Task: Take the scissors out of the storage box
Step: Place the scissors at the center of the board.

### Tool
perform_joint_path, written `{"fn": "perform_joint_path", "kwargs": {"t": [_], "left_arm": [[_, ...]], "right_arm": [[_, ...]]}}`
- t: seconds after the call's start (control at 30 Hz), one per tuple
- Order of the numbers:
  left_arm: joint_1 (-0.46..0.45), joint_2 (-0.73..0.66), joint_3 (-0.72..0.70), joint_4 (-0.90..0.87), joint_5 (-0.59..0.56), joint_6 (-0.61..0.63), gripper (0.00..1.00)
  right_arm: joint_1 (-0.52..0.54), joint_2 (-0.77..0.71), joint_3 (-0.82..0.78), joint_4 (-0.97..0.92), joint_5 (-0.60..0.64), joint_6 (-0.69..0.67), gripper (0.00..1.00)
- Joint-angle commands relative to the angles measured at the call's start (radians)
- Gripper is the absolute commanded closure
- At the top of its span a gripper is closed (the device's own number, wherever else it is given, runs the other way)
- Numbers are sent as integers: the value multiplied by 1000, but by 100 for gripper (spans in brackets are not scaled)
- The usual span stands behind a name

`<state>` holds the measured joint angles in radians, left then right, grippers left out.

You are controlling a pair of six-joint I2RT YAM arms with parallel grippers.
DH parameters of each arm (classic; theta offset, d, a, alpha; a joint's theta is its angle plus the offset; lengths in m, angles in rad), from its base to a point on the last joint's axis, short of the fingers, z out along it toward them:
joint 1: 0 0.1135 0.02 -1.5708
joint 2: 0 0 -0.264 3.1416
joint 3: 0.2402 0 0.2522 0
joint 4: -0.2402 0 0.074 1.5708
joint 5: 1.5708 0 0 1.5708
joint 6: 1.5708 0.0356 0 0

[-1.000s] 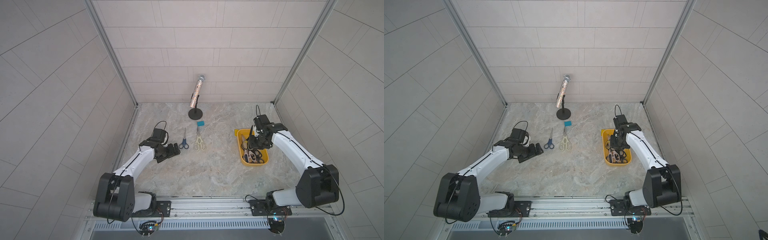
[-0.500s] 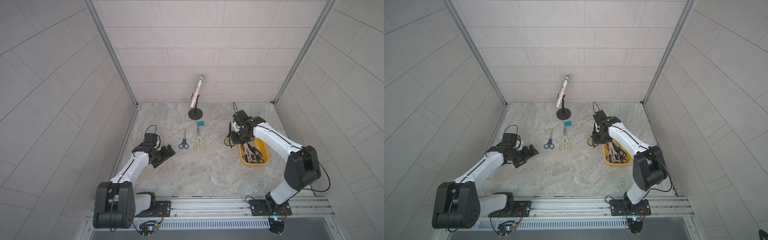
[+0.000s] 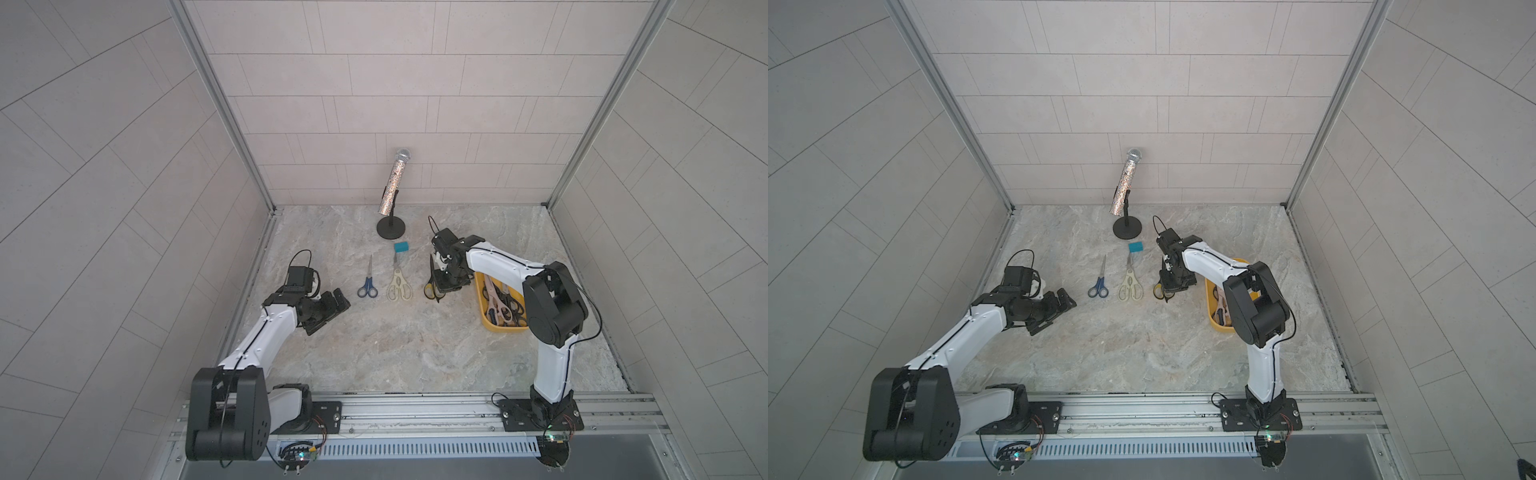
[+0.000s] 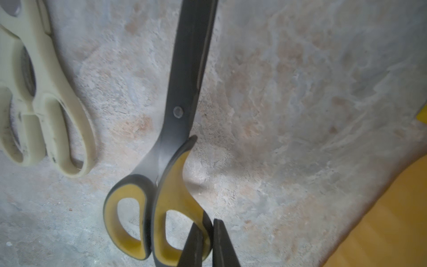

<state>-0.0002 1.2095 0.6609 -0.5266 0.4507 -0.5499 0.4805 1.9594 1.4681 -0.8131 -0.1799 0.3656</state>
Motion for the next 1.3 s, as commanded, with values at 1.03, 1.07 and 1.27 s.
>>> {"fn": "perform_joint_path", "kwargs": {"t": [1.03, 1.07, 1.27], "left_arm": [[5, -20, 11, -25, 6, 14, 0], [4, -21, 16, -30, 6, 19, 0], [-41, -12, 49, -39, 2, 25, 0]], "right_arm": [[19, -89, 70, -44, 102, 55, 64], [13, -113, 63, -59, 107, 55, 64], [-55, -248, -22, -165, 169, 61, 64]]}}
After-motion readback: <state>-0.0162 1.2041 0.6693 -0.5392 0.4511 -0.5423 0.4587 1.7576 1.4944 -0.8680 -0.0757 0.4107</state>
